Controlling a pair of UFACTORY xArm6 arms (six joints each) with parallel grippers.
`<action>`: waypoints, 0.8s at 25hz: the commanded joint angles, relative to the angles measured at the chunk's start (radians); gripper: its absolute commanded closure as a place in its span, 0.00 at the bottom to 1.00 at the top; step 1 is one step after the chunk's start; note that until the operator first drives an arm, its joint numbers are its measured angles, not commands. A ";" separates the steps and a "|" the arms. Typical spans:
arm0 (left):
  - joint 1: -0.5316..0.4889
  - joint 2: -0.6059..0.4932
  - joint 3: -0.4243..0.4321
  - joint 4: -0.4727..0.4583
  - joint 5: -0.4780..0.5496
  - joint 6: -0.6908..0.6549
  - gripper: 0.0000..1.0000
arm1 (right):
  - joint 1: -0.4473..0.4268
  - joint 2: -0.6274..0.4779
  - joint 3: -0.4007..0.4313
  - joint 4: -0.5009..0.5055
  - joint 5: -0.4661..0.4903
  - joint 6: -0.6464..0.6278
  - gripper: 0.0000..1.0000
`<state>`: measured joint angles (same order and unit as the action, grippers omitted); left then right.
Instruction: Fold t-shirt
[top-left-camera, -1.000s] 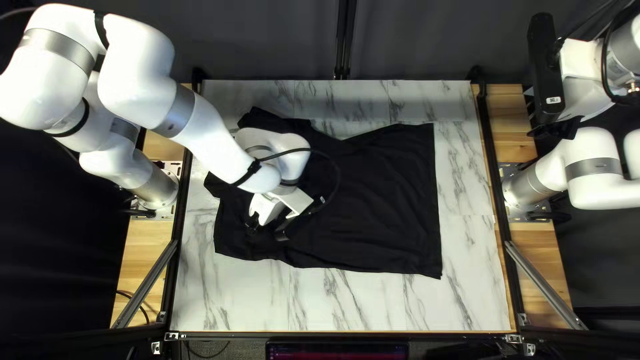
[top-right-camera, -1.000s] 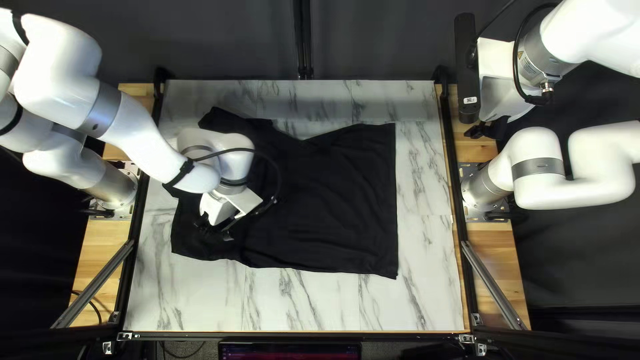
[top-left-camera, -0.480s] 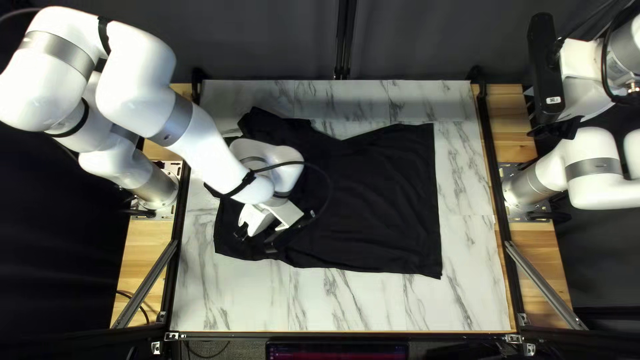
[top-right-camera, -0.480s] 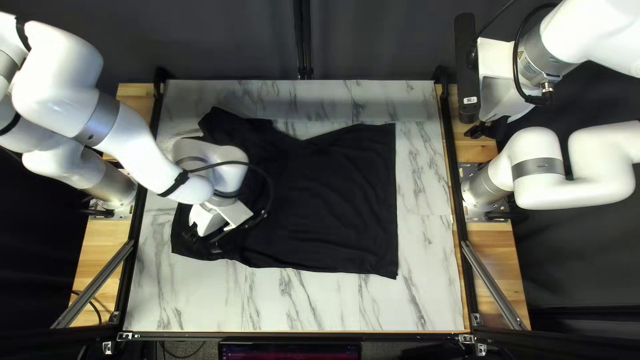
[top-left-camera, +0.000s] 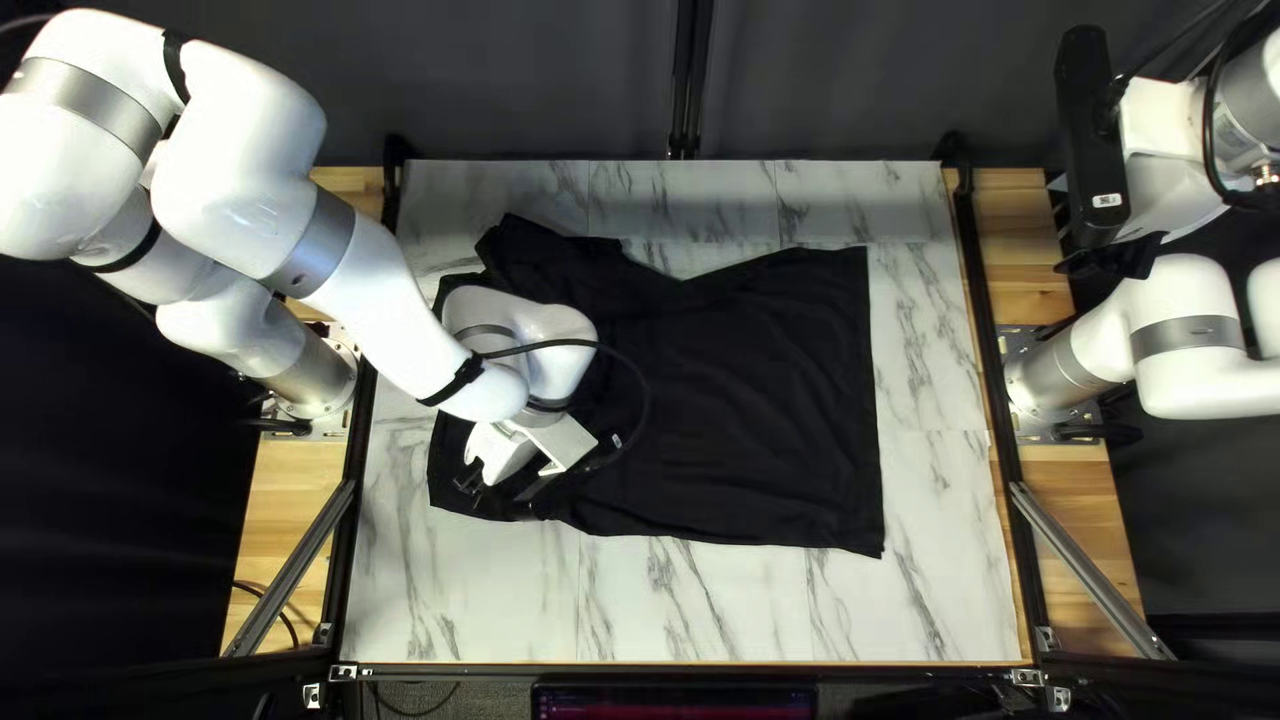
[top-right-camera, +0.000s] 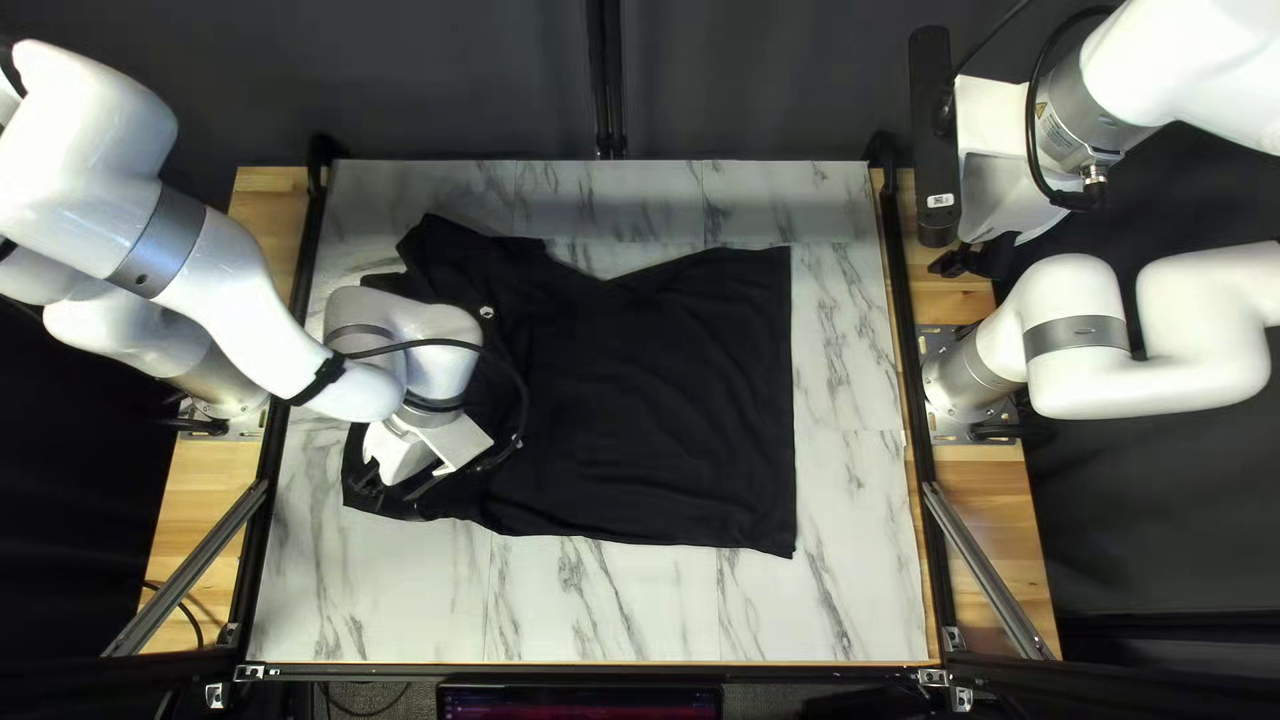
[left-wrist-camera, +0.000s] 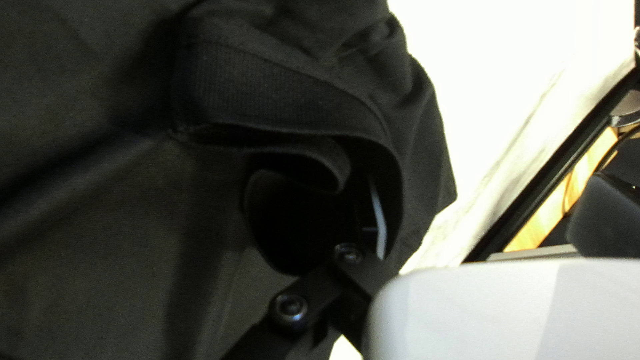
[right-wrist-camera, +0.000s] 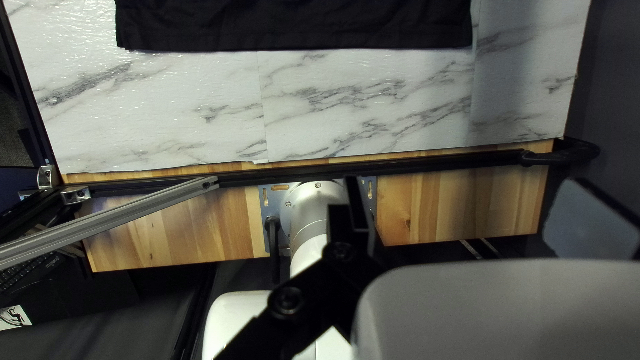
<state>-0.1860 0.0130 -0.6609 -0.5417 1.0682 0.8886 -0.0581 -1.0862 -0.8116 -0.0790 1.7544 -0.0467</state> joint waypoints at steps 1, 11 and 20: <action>0.017 -0.003 -0.009 0.022 0.016 -0.003 0.00 | 0.000 0.000 0.000 0.000 0.000 0.000 0.00; 0.105 0.029 -0.023 0.067 0.022 0.042 1.00 | 0.000 0.000 0.000 0.000 0.000 0.000 0.00; 0.098 0.011 -0.061 0.103 0.071 0.008 1.00 | 0.000 0.000 0.000 0.000 0.000 0.000 0.00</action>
<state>-0.0795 0.0358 -0.7029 -0.4555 1.1147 0.9183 -0.0581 -1.0862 -0.8116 -0.0790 1.7544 -0.0467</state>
